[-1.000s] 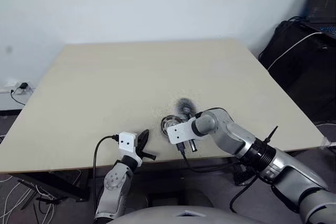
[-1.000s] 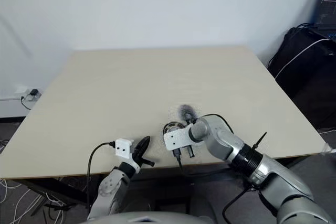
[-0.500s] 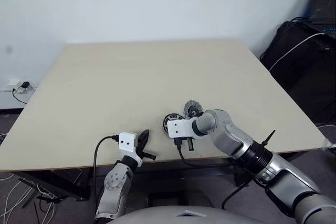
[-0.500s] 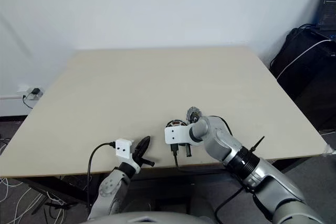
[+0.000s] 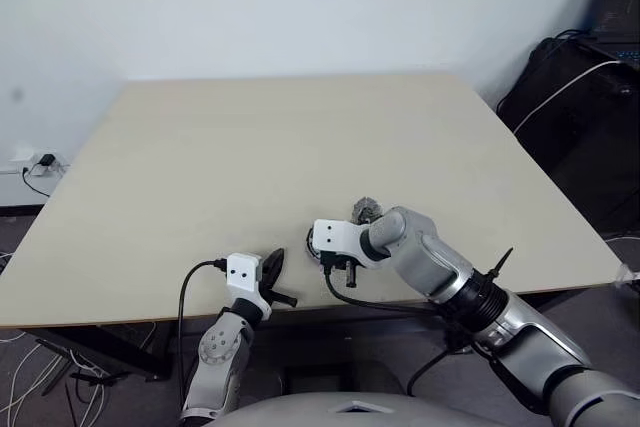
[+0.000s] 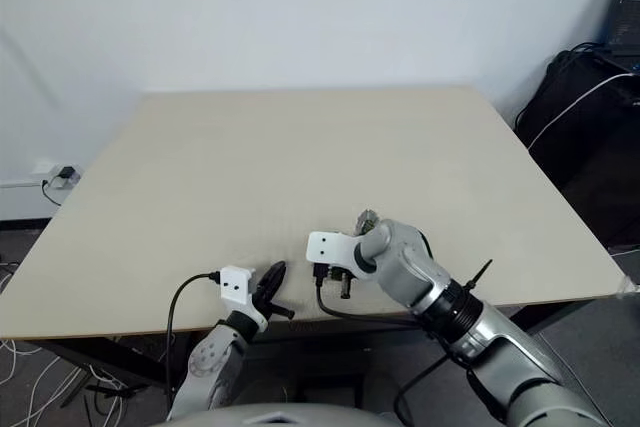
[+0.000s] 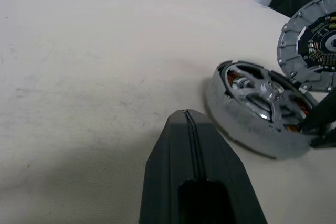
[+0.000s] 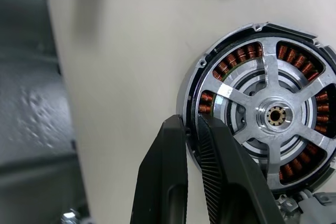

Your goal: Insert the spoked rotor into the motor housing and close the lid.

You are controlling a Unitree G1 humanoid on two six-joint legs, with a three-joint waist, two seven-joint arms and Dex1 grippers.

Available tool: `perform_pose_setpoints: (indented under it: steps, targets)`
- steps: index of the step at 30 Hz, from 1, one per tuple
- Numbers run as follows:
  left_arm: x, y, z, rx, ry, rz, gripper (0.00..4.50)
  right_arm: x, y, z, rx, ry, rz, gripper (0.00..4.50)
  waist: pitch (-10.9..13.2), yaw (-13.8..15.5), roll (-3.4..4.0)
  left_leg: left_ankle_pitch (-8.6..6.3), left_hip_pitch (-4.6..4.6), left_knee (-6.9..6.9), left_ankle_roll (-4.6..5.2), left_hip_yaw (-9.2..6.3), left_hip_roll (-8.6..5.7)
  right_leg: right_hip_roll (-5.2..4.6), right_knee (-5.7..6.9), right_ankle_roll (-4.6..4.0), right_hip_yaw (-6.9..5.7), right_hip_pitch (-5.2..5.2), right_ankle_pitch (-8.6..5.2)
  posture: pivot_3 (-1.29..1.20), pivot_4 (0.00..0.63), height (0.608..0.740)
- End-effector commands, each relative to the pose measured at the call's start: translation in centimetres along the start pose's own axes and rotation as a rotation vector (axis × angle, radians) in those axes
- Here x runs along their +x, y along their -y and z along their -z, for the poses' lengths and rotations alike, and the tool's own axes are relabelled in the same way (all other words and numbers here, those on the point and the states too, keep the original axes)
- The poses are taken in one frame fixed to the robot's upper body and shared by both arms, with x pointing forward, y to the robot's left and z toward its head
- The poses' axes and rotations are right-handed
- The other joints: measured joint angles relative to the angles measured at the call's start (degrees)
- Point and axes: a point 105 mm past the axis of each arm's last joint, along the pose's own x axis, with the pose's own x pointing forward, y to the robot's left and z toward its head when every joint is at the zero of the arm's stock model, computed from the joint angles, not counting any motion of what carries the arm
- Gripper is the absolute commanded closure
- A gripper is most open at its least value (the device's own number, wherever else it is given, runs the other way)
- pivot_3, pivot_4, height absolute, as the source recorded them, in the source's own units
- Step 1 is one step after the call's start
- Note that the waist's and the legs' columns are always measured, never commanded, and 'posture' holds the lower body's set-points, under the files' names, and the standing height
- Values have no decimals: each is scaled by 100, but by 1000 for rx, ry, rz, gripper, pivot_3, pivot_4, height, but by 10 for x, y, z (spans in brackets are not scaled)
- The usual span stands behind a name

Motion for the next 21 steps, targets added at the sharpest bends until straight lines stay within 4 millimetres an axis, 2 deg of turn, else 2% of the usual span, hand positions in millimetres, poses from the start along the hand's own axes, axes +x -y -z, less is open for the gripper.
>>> perform_pose_setpoints:
  steps: [1,4,6,9,12,16,21]
  targets:
    - [5,6,-13,8,48,27,4500,-13,12,-26,-61,85,68,4397,0,6,0,0,-1,0,0,0,0,-1,0,0,0,0,0,0,0,740]
    - [5,5,-13,8,47,27,4500,-11,15,-27,-52,92,83,4397,1,6,0,-1,-1,2,1,0,-3,-3,-1,0,-1,-2,0,0,0,740]
    - [5,5,-14,9,47,28,4500,-9,18,-26,-29,91,96,3688,1,2,0,-1,0,1,1,0,-3,-2,-1,1,-1,-1,0,0,0,740]
    - [6,5,-14,10,47,27,4500,-7,17,-26,-27,92,95,2857,0,3,1,0,1,1,0,-1,-2,-1,0,0,-1,-1,0,0,0,740]
    - [6,4,-14,11,47,27,4500,-9,17,-33,-48,129,110,1883,0,4,1,-1,4,3,1,-2,-3,-3,-2,0,-2,-3,0,0,0,740]
    - [5,4,-14,12,46,30,4500,-21,15,-55,-74,243,118,1883,0,4,1,-1,3,2,1,-1,-4,-2,-2,1,-2,-1,0,0,0,740]
    - [5,6,-14,18,47,42,4500,-49,16,-94,-84,505,166,1883,0,-4,1,-1,2,0,1,-3,-2,-1,-1,1,-2,0,0,0,0,740]
